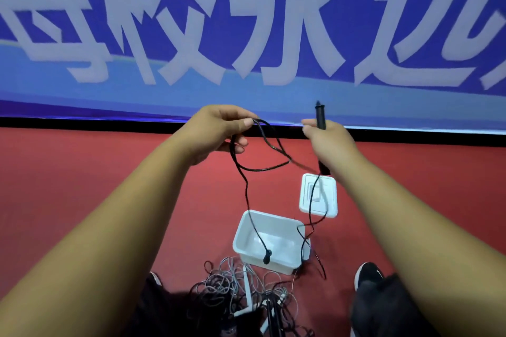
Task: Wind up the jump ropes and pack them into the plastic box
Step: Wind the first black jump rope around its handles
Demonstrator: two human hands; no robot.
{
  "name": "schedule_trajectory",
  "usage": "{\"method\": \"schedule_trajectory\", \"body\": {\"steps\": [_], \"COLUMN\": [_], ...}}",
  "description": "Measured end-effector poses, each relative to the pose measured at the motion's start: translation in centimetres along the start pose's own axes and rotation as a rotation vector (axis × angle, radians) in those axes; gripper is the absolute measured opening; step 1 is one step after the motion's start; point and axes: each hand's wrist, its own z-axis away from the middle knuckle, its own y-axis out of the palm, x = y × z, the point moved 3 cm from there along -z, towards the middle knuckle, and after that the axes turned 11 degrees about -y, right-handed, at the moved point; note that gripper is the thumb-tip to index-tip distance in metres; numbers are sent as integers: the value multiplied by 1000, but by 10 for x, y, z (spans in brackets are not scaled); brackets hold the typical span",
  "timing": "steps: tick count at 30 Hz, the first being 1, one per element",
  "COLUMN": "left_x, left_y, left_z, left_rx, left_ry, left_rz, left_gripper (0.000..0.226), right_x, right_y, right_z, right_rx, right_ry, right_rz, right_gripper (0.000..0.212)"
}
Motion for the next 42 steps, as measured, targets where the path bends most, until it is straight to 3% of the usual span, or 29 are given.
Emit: {"method": "schedule_trajectory", "body": {"steps": [3, 7, 10, 17, 24, 26, 30, 31, 34, 38, 40, 42], "left_x": [0, 9, 22, 75, 143, 148, 148, 148, 149, 149, 149, 150], "left_y": [9, 15, 16, 10, 0, 2, 9, 12, 26, 36, 37, 37], "left_z": [-1, -2, -3, -6, -5, -8, -18, -20, -27, -34, -35, -35], "left_rx": [-18, -71, -69, 22, 138, 114, 3, -7, 7, 35, 28, 8], "left_ry": [1, 20, 37, 26, -125, -132, -159, -197, -287, -304, -297, -297], "left_rz": [-45, -57, -92, -298, -281, -257, -18, 80, 314, 531, 585, 629], "left_gripper": [14, 11, 14, 18, 20, 20, 16, 15, 12, 7, 4, 16], "right_x": [11, 11, 3, -21, -72, -90, -115, -113, -97, -84, -82, -81], "right_y": [26, 49, 59, 65, 64, 72, 75, 75, 84, 118, 127, 129], "right_z": [15, 31, 36, 31, 15, 16, 17, 19, 28, 58, 70, 75], "right_rx": [265, 354, 320, 120, -151, -154, 34, 61, 61, 275, 343, 358], "right_ry": [-59, -69, -104, 130, 365, 394, 348, 333, 203, 187, 152, 60], "right_rz": [-258, -393, -377, -645, -816, -742, 80, 170, 144, -200, -207, -95], "right_gripper": [26, 19, 18, 17, 18, 21, 37, 39, 38, 21, 18, 21]}}
